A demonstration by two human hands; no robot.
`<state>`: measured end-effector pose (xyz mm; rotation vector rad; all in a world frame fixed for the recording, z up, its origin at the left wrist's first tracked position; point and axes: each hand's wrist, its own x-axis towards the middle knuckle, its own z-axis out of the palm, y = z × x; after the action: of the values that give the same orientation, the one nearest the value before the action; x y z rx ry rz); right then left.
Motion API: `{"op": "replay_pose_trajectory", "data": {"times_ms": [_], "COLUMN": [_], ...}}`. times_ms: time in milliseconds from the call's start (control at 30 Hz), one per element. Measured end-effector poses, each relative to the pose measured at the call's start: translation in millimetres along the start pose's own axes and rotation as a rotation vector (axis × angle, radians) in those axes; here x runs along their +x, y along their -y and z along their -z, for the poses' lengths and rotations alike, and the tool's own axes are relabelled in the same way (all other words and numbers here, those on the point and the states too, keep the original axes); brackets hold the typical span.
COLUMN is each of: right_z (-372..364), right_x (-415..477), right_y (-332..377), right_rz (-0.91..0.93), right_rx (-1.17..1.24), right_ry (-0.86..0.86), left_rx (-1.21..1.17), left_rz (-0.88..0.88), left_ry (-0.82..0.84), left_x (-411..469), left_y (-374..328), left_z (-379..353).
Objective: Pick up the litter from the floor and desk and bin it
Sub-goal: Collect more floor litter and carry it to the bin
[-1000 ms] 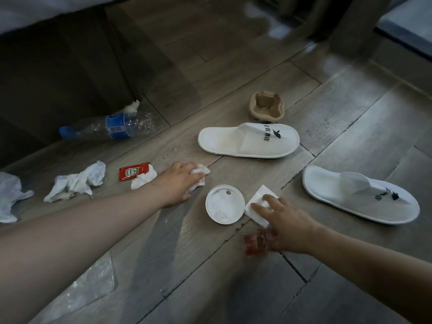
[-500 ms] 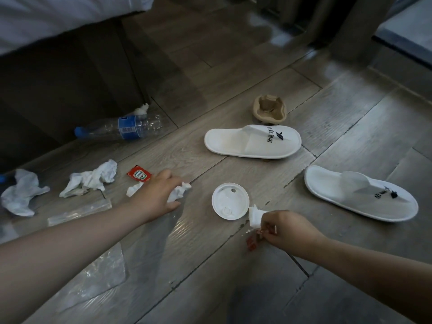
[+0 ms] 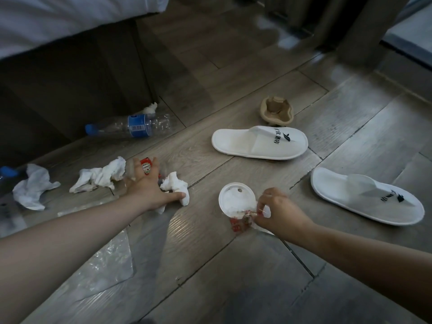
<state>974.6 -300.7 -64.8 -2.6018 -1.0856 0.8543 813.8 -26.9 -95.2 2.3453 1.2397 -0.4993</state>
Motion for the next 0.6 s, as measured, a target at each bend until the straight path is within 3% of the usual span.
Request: {"op": "replay_pose_trajectory", "data": {"times_ms": [100,200,467,600], "right_z": [-11,-22,-33,-34], "right_x": [-3,-10,-6,-8], "right_y": [4,8,9,10], "right_rz": [-0.294,-0.429,-0.388,-0.38], "right_rx": [0.072,0.2,0.098,0.177], "right_ry": [0.083,0.12,0.023,-0.034], "left_rx": [-0.029,0.001,0.094,0.073], "left_rz": [-0.008,0.013,0.016,-0.016], "left_ry": [0.028,0.053,-0.04,-0.071], "left_x": [4,7,8,11], "left_y": [-5,-11,-26,-21], "left_z": [-3,-6,-10,-15]}}
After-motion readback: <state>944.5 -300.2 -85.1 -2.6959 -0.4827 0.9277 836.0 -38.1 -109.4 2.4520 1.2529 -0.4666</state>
